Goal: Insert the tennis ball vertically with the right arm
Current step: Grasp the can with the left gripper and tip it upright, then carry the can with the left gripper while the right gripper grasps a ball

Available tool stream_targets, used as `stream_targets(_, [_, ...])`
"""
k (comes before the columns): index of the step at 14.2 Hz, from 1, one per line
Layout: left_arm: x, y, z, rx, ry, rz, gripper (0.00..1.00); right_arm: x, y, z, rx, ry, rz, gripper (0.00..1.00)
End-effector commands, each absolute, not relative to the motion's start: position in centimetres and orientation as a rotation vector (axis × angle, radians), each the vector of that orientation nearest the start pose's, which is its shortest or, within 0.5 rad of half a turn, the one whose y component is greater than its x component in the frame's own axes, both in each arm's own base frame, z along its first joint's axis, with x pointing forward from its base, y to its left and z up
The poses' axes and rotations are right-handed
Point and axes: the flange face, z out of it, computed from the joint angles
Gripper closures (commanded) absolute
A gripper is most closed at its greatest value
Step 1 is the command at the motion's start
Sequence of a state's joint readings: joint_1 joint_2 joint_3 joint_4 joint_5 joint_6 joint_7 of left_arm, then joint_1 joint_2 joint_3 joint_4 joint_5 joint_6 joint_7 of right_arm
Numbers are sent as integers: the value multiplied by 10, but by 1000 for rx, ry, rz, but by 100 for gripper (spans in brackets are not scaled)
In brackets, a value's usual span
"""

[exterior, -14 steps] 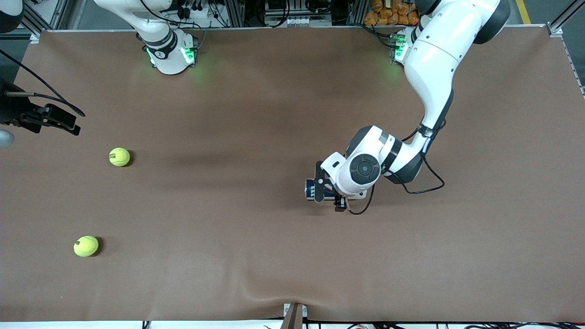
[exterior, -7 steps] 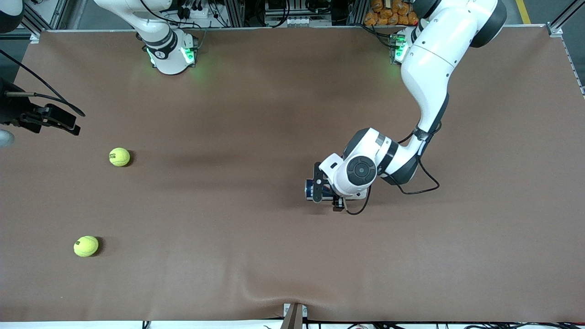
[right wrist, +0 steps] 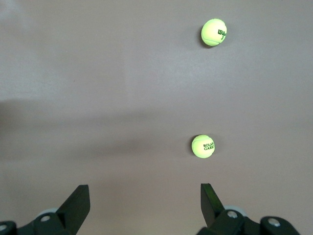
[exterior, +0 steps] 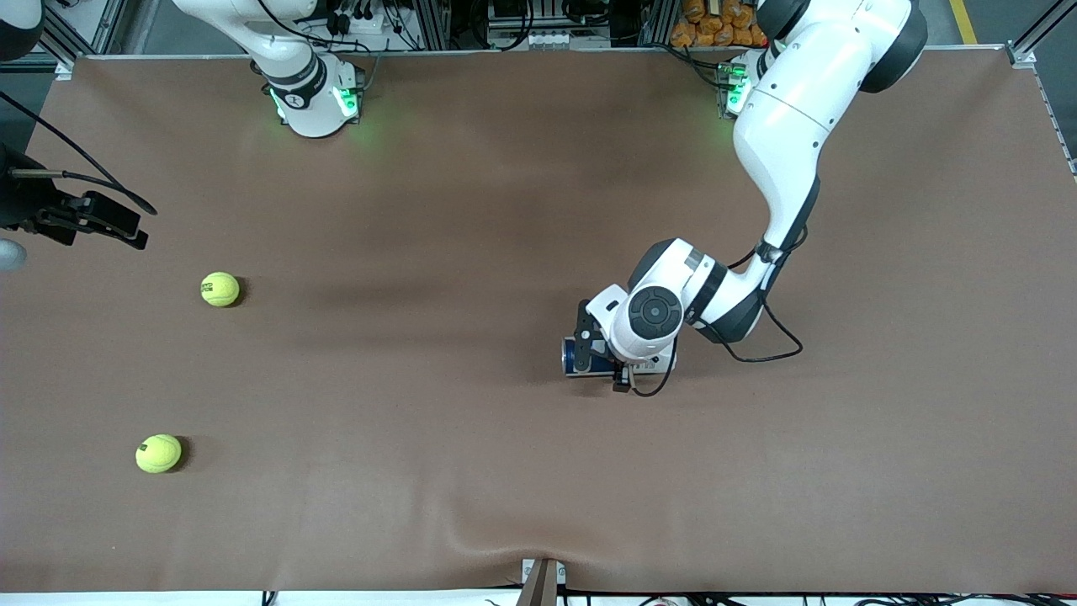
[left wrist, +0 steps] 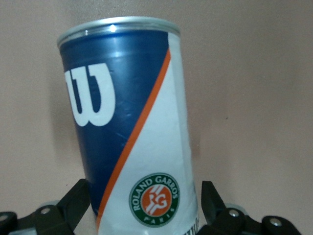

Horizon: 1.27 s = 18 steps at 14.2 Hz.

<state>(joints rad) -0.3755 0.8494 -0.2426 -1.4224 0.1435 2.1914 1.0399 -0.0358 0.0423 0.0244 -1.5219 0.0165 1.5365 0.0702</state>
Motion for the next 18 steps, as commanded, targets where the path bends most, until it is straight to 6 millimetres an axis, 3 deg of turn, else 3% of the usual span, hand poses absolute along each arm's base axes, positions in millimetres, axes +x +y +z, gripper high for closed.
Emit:
stream_targets(1, [604,-395,194,-2139,2374,49,25,562,-7,626,-3127,131,44,0])
stream_targets(2, [605,-396,197,-2139,2371,42,40,562,-7,626,-3127,134,44,0])
stream_targets(3, [607,-396,203,-2141,2368,28,42,563,-7,625,-3127,136,48,0])
stream_targets(7, [621,-384,232,-2198,2345,-35,40,564,-1,626,-3134,132,46,0])
stream_targets(15, [632,-391,294,-2437,2419,-300,35,572,-5,609,-3129,144,92,0])
stream_targets(18, [636,-397,314,-2493,2460,-493,36,579,-10,595,-3131,154,128,0])
